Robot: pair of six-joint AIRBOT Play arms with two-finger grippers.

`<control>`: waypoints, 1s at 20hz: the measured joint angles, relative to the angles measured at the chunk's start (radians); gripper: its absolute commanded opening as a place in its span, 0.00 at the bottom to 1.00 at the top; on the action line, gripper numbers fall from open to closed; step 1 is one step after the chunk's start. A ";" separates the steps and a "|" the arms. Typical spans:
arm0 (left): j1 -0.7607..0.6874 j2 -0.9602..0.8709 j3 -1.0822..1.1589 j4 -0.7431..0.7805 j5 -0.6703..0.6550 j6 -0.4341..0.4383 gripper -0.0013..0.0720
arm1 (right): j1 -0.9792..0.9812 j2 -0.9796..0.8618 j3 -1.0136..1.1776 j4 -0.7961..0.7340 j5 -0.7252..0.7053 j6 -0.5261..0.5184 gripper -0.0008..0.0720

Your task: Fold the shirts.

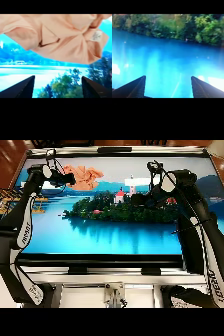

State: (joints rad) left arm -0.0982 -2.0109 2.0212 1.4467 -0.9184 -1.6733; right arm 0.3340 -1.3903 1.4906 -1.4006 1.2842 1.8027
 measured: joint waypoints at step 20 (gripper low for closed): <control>0.032 -0.232 0.020 -0.150 0.289 -0.120 0.18 | 0.012 -0.006 -0.053 0.126 0.016 0.002 0.94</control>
State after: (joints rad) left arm -0.0658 -2.2433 2.0411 1.2968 -0.6296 -1.7935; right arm 0.3458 -1.3968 1.4372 -1.2747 1.3006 1.8050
